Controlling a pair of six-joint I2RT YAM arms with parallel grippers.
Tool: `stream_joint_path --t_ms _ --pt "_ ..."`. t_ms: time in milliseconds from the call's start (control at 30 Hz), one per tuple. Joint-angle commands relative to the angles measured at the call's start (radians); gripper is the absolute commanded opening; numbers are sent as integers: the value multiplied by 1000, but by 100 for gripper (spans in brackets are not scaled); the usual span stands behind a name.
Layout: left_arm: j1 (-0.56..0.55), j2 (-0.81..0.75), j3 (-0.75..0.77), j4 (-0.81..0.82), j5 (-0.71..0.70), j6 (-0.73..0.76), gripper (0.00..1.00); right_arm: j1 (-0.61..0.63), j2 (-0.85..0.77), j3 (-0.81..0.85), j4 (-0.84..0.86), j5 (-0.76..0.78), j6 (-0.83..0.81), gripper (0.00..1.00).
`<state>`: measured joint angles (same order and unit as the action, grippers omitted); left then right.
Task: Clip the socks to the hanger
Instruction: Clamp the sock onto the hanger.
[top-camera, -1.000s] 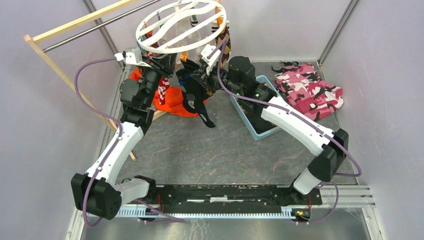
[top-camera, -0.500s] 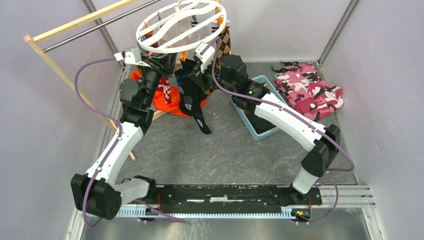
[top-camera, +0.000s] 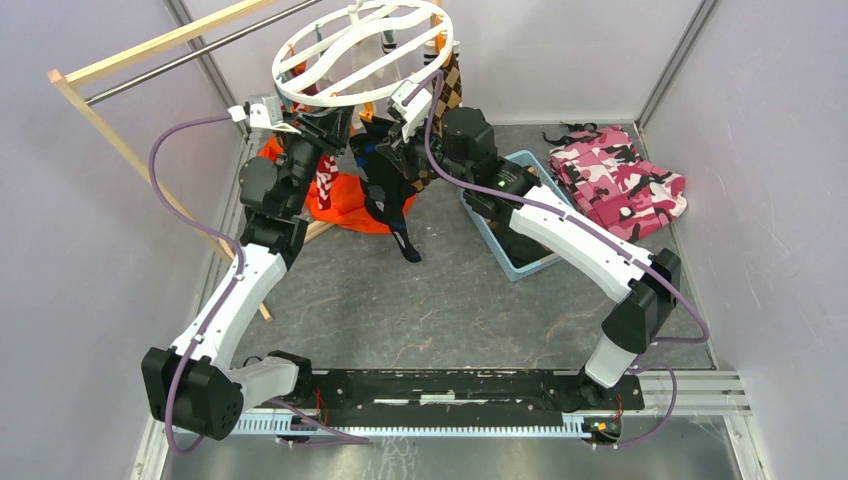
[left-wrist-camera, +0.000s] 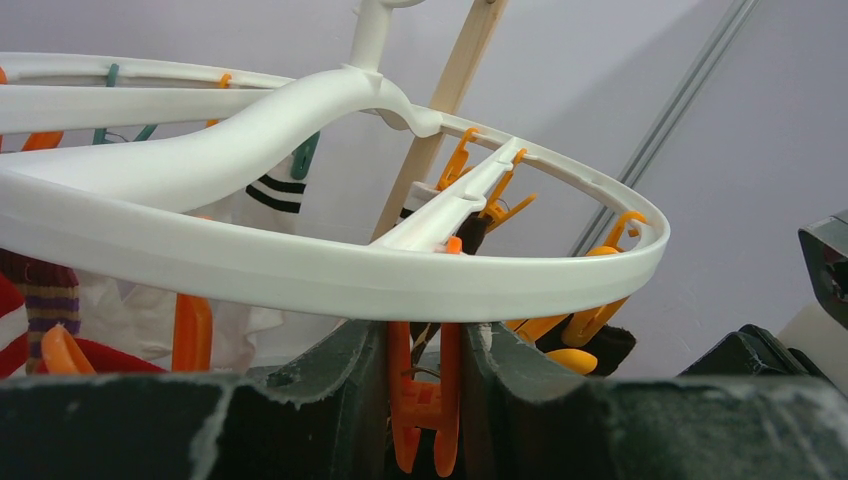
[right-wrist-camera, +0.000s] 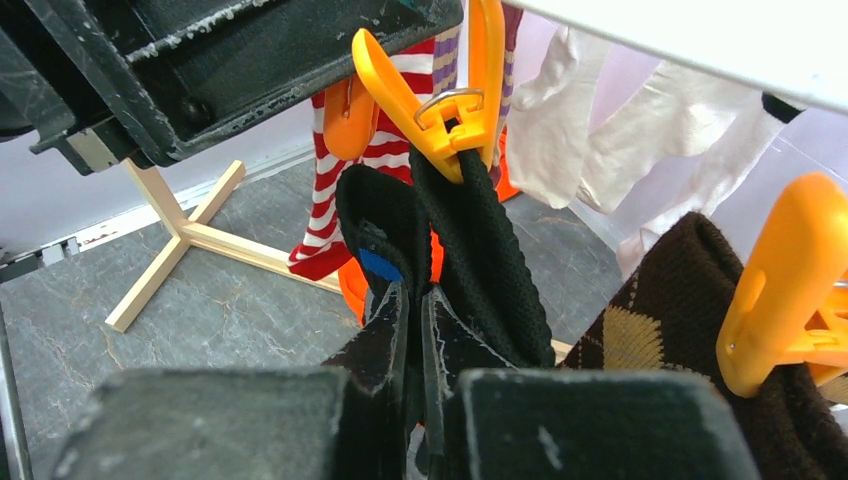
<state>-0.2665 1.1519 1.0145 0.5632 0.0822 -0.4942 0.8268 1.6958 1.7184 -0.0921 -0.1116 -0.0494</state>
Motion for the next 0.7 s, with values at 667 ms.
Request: stream_joint_path --t_ms 667 --pt "-2 -9 13 -10 -11 -29 2 3 -42 46 47 16 -1 0"
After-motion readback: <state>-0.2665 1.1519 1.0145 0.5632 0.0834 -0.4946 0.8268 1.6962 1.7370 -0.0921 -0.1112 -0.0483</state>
